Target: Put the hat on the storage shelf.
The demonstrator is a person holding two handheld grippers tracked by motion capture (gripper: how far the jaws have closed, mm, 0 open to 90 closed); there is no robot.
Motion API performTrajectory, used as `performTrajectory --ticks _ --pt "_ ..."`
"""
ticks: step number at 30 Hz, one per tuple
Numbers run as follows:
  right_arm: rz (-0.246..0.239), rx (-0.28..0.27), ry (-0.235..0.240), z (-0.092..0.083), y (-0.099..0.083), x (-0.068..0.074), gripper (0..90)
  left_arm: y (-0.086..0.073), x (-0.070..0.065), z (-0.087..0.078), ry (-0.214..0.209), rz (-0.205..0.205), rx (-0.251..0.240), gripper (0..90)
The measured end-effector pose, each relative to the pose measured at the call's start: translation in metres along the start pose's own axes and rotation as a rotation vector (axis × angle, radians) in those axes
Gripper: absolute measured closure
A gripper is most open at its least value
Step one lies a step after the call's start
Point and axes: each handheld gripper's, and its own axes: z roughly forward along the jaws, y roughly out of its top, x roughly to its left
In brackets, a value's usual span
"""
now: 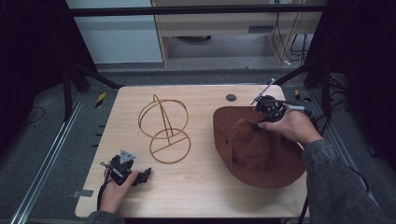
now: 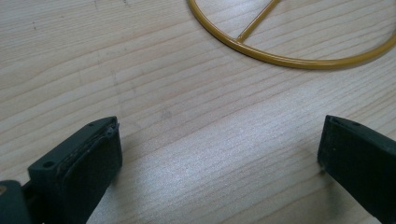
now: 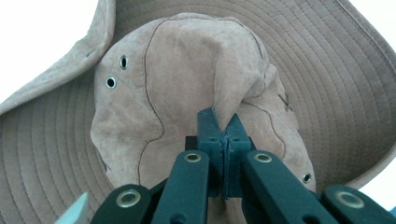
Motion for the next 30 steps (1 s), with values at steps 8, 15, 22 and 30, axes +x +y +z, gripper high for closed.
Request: performTrajectory --ticks 8,15,22,30 --pt "-0.004 -0.106 -0.040 -0.034 0.010 0.005 89.3 0.000 0.000 0.000 -0.001 0.003 0.002 0.0" --pt "-0.024 -0.157 -0.073 -0.061 0.023 0.011 89.3 0.000 0.000 0.000 -0.001 0.001 0.000 0.0" --pt "-0.046 -0.179 -0.094 -0.081 0.039 0.017 89.3 0.000 0.000 0.000 -0.001 0.003 0.001 0.0" --pt "-0.079 -0.225 -0.103 -0.094 0.055 0.026 89.3 0.000 0.000 0.000 0.000 0.000 -0.002 0.0"
